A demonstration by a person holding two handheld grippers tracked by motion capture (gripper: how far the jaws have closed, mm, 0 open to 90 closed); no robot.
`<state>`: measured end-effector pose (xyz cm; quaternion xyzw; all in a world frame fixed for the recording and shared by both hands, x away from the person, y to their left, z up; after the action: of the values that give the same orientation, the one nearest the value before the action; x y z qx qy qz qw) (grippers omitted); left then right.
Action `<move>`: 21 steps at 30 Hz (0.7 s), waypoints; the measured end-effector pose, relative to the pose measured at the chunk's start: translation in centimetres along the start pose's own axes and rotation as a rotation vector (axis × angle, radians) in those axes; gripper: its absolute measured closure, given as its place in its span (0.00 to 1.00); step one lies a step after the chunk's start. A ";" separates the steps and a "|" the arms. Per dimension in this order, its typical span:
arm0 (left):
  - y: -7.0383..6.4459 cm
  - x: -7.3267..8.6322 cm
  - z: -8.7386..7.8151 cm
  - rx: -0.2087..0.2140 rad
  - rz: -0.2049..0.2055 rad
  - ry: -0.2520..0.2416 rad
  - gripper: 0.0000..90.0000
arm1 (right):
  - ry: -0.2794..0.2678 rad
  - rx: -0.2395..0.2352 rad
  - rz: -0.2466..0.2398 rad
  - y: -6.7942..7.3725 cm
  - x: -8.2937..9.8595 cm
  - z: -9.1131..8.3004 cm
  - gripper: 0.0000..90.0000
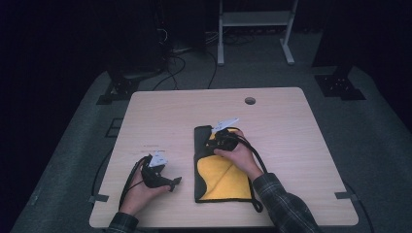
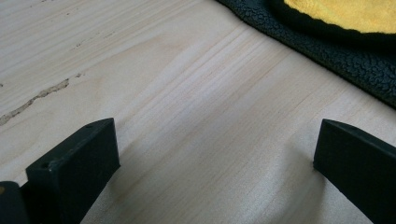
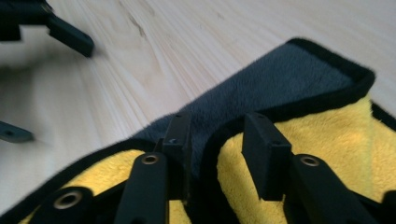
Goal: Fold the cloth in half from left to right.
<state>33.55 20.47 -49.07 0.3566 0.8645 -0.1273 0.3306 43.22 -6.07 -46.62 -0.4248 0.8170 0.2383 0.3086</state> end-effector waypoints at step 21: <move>0.0 0.0 0.0 -0.002 -0.001 -0.002 0.00 | -0.106 0.086 0.125 -4.1 0.1 -3.5 0.93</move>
<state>33.59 20.45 -49.08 0.3558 0.8644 -0.1270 0.3318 45.56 -10.54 -44.81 -0.3463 0.8340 0.2436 0.3539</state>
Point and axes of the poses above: each handheld gripper's, and its own axes: z roughly forward along the jaws, x roughly out of its underside, y roughly to its left, the point moved 1 cm from there along z, roughly forward along the jaws, and after that the axes turned 4 degrees about y, right-handed, at the moved point
